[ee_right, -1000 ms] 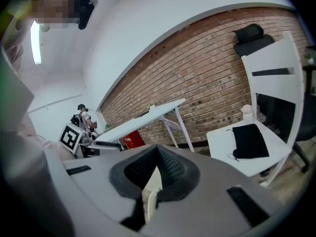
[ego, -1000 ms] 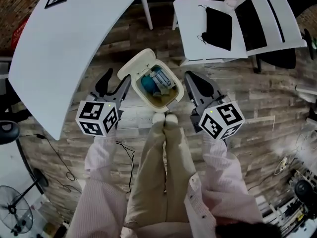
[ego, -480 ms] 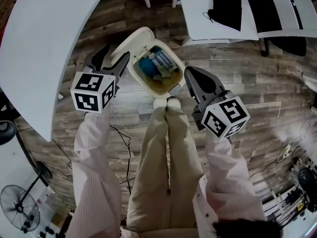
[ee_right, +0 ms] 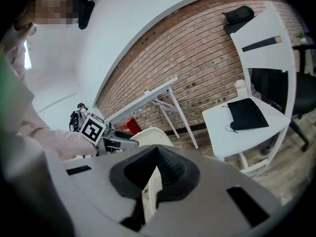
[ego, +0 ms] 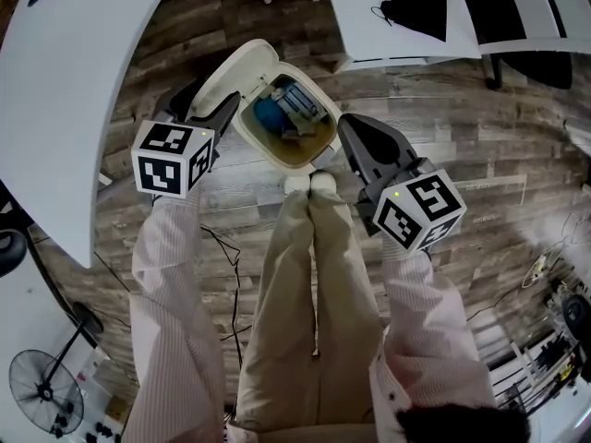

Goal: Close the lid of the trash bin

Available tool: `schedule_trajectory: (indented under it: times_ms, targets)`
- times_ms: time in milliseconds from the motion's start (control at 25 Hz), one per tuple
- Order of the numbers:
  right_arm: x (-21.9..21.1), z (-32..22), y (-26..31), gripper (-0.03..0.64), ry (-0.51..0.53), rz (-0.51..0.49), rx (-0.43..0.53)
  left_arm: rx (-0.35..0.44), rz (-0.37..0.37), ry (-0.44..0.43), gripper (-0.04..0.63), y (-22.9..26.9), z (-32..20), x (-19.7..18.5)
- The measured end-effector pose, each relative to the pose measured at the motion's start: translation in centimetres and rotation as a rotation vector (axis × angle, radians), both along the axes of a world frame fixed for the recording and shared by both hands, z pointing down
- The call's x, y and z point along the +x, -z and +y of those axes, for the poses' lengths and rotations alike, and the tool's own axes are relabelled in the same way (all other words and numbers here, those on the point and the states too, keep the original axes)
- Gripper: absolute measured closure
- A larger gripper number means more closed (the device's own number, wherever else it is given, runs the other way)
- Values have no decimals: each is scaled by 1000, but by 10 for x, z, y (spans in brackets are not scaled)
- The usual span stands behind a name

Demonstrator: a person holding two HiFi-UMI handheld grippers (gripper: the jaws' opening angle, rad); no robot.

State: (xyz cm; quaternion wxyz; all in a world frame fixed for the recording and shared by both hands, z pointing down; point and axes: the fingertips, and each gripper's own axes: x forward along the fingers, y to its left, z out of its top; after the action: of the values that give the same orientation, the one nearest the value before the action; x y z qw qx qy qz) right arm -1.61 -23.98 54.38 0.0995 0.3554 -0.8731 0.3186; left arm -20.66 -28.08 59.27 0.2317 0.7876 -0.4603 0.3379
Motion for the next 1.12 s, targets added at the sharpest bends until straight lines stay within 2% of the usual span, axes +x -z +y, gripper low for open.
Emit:
schedule_trajectory:
  times_ms: [520,1120]
  targets:
    - [12,12,-2,614,-42,22,-3,-2,3,-26,331,1,14,15]
    - [25,38,-4,614,-72,27,-5,-25,31,-72,333,-6,52,54]
